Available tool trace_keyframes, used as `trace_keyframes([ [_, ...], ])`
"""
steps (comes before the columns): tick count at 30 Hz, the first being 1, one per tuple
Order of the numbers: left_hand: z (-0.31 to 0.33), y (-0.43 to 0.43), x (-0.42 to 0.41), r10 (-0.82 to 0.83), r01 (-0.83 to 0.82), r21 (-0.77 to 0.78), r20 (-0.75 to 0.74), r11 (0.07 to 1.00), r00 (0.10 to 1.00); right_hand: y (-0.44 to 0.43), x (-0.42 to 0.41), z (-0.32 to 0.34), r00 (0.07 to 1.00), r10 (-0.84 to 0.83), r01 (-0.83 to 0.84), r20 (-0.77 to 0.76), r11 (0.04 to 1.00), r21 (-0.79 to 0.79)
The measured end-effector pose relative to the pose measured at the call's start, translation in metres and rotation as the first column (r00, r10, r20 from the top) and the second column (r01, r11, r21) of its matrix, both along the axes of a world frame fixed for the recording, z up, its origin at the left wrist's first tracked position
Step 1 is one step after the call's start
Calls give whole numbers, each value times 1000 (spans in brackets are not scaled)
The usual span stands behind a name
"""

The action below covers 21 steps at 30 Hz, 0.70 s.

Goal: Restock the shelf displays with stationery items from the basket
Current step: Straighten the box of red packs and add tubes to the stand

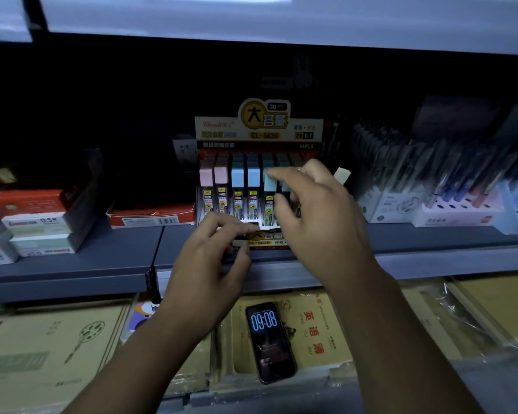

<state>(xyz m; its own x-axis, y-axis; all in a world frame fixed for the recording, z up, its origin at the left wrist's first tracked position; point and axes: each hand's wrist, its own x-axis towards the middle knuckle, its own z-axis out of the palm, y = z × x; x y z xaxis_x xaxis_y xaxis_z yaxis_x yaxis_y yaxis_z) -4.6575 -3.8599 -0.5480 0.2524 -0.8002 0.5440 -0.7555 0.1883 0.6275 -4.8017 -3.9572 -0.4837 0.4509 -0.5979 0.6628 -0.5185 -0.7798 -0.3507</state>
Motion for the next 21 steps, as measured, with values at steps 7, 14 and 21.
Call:
trace_keyframes([
  [7,0,0,1,7,-7,8,-10,1000,1000,-3,-3,4,991,-58,58,117,998,-2],
  [14,0,2,1,5,-5,17,-3,1000,1000,-4,-1,18,988,-156,156,4,986,63],
  [21,-1,2,0,5,-5,13,-7,1000,1000,-7,13,43,943,-300,317,-142,941,121],
])
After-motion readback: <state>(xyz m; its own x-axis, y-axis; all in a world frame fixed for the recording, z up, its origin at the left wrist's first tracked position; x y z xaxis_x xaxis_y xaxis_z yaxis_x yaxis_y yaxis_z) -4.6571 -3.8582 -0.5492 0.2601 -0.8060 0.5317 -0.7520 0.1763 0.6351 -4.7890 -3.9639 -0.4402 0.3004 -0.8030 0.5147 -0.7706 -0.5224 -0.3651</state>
